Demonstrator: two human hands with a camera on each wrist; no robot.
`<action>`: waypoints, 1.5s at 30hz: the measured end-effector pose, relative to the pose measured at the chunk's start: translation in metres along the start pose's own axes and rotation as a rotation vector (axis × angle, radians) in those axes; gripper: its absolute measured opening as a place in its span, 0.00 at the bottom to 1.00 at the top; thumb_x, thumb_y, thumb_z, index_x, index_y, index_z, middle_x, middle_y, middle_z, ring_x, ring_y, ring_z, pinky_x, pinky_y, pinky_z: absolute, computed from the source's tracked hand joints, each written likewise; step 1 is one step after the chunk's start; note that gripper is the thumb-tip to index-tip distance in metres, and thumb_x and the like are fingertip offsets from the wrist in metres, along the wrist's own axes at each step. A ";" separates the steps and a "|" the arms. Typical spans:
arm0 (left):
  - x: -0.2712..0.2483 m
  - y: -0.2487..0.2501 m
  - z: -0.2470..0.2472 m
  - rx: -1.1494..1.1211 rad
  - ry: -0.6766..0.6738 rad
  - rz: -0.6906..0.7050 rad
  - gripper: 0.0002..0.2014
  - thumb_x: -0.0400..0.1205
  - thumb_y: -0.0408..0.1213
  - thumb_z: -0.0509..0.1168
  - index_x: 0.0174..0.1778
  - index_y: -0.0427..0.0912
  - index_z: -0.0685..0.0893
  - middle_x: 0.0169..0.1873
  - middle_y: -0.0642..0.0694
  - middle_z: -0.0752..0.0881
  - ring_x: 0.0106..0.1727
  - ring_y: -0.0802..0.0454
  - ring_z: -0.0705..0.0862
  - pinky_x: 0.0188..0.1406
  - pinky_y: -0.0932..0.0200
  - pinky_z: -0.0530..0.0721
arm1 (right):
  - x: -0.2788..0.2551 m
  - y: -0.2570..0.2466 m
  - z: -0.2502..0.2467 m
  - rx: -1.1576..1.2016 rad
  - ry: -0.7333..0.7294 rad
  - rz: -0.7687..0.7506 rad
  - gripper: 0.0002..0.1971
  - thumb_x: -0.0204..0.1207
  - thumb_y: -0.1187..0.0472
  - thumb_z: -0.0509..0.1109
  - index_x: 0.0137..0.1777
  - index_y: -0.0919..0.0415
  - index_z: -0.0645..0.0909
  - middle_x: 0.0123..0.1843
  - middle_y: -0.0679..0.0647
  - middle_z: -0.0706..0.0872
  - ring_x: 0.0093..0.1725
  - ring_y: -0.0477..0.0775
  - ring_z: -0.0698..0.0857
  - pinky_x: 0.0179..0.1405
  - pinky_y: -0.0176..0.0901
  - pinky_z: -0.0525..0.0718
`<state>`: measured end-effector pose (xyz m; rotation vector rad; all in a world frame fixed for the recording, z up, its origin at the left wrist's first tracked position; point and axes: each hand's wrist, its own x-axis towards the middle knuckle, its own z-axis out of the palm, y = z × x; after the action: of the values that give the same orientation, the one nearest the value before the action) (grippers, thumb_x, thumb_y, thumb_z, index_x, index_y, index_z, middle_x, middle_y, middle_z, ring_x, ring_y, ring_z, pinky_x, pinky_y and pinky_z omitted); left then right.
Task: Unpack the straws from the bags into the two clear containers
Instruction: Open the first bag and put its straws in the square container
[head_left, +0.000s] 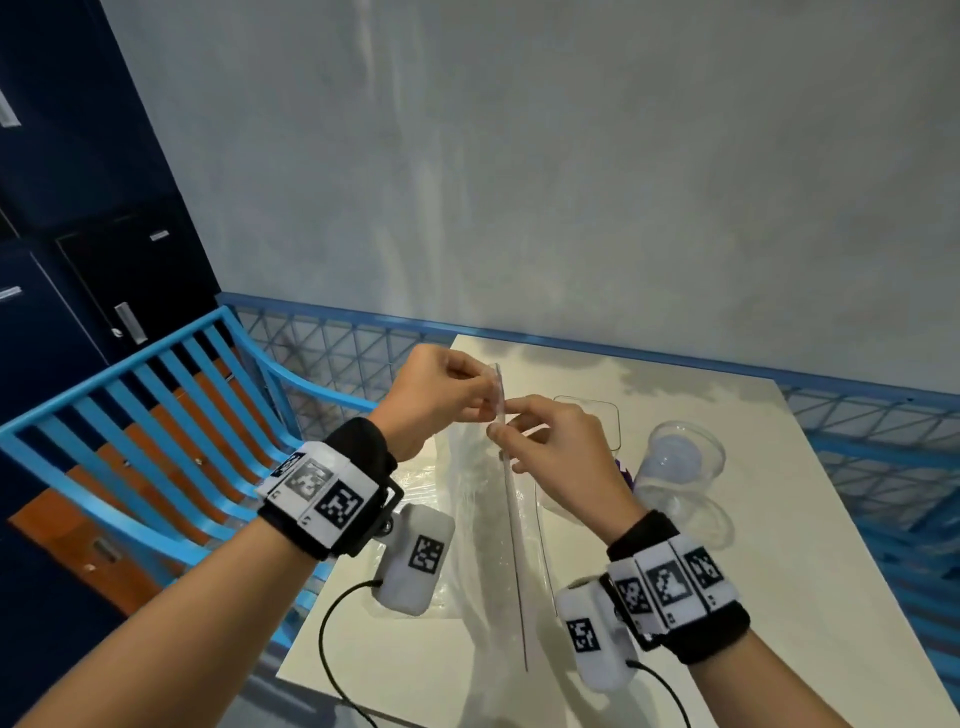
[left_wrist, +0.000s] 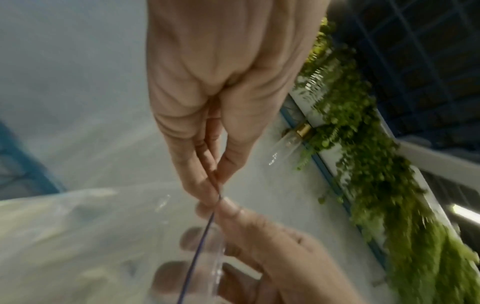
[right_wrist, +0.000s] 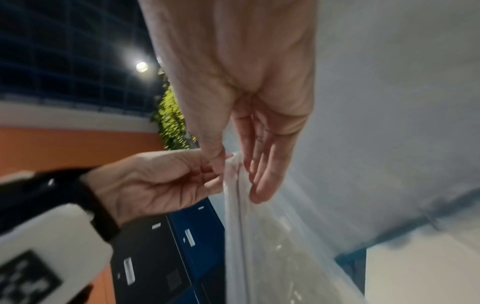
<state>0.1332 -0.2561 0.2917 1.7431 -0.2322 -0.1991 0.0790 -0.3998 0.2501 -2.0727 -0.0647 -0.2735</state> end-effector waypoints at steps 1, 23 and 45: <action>-0.001 0.001 -0.001 -0.044 -0.010 -0.010 0.02 0.78 0.22 0.69 0.41 0.27 0.87 0.32 0.38 0.89 0.34 0.50 0.90 0.37 0.62 0.90 | -0.001 0.000 -0.002 0.091 -0.001 0.047 0.13 0.75 0.53 0.74 0.58 0.54 0.87 0.44 0.53 0.91 0.38 0.49 0.91 0.44 0.48 0.92; -0.009 -0.019 0.018 -0.045 -0.042 -0.019 0.05 0.80 0.33 0.71 0.42 0.36 0.83 0.37 0.35 0.88 0.36 0.45 0.88 0.37 0.56 0.91 | 0.004 0.006 -0.009 0.483 -0.034 0.198 0.06 0.76 0.70 0.71 0.47 0.72 0.88 0.41 0.66 0.91 0.43 0.62 0.92 0.44 0.52 0.91; 0.003 -0.017 0.012 1.158 -0.175 0.494 0.08 0.83 0.30 0.63 0.52 0.40 0.87 0.77 0.40 0.70 0.70 0.43 0.78 0.60 0.56 0.78 | 0.021 -0.010 -0.009 -0.285 0.173 -0.089 0.07 0.74 0.64 0.69 0.42 0.62 0.89 0.30 0.51 0.84 0.29 0.41 0.76 0.31 0.21 0.70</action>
<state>0.1336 -0.2649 0.2730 2.7204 -1.0477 0.2023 0.0962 -0.4037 0.2671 -2.3221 -0.0126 -0.5423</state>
